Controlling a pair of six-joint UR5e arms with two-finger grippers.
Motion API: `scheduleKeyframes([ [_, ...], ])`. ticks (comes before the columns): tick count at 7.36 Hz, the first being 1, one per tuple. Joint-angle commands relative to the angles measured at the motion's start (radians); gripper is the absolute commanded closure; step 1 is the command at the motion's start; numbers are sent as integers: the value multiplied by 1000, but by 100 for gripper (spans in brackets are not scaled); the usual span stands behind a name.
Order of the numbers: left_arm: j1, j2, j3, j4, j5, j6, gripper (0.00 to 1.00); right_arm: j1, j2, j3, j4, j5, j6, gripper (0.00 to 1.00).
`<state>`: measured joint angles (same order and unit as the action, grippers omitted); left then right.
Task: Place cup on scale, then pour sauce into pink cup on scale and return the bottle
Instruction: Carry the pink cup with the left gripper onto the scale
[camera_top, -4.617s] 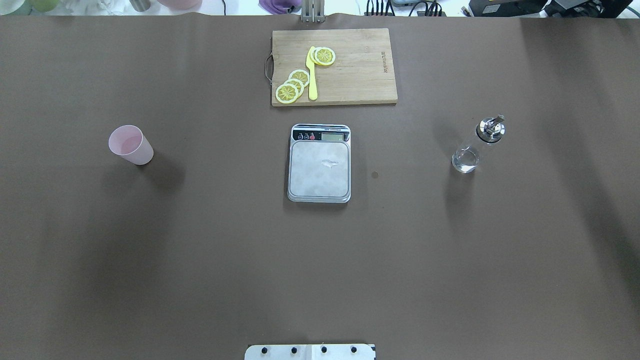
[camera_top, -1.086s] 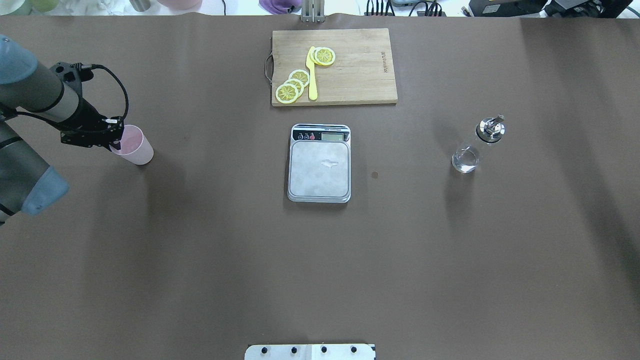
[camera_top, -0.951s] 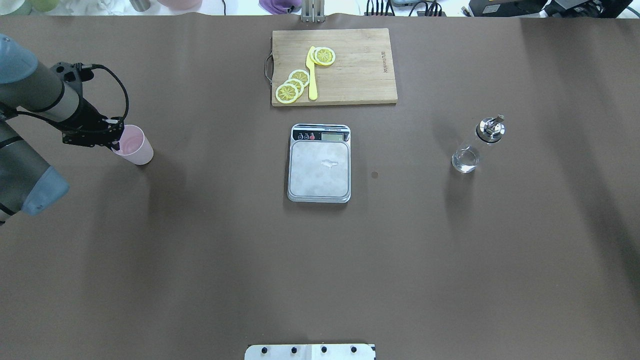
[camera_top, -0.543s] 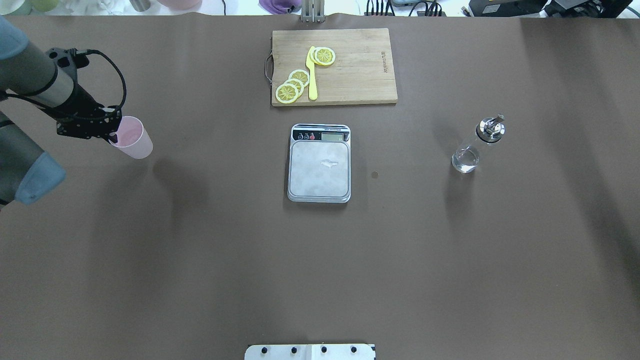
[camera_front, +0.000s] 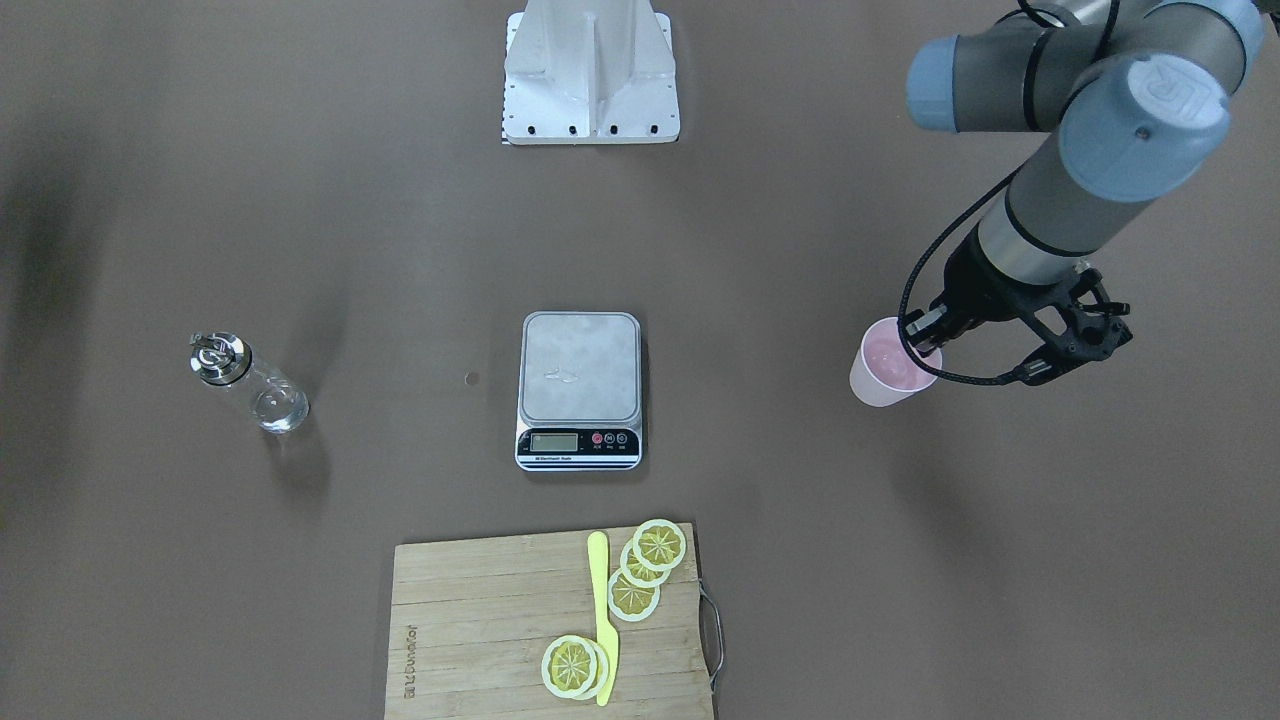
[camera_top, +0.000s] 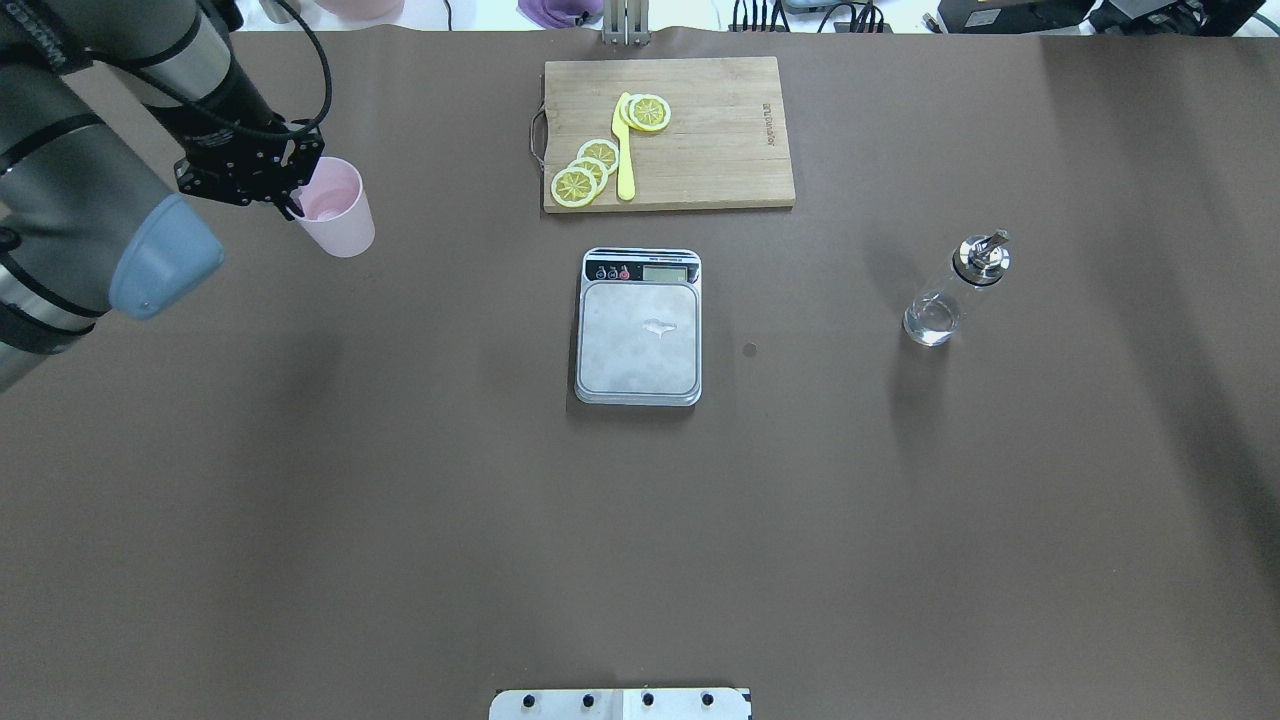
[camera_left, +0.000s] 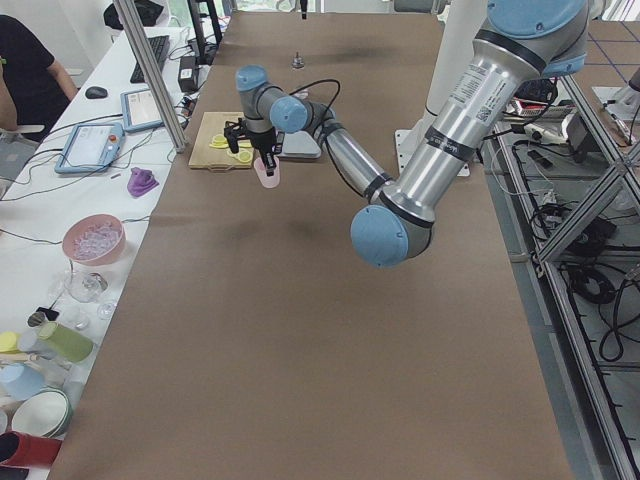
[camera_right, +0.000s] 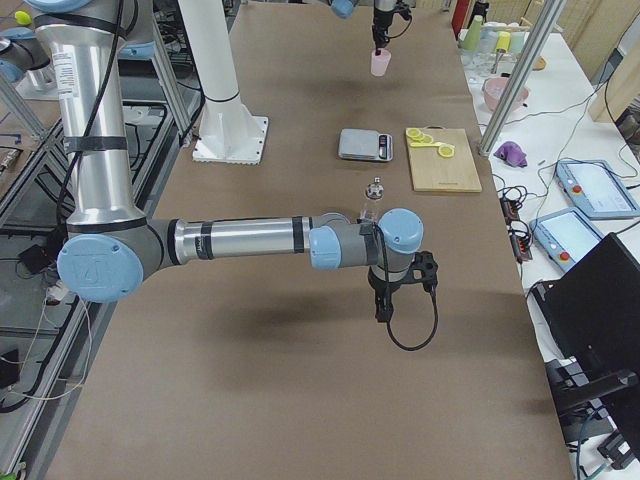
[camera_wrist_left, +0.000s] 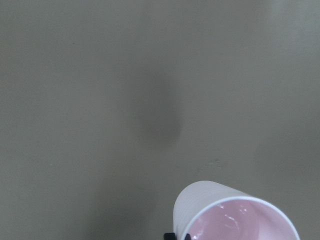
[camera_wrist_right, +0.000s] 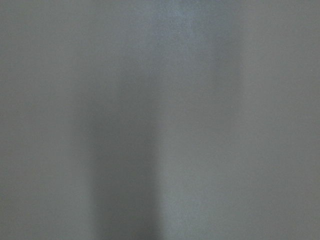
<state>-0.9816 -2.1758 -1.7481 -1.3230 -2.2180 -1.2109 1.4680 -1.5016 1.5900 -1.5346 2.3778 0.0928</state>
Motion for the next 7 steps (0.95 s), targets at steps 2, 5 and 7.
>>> scheduleKeyframes([
  [2, 99, -172, 15, 16, -2, -314, 100, 0, -2, 1, 1, 3, 1, 0],
  [5, 236, -248, 122, -80, 93, -485, 100, 0, -3, 4, 1, 4, 1, 0],
  [7, 267, -343, 267, -129, 97, -525, 100, 0, -5, 7, 1, 4, 1, 0],
])
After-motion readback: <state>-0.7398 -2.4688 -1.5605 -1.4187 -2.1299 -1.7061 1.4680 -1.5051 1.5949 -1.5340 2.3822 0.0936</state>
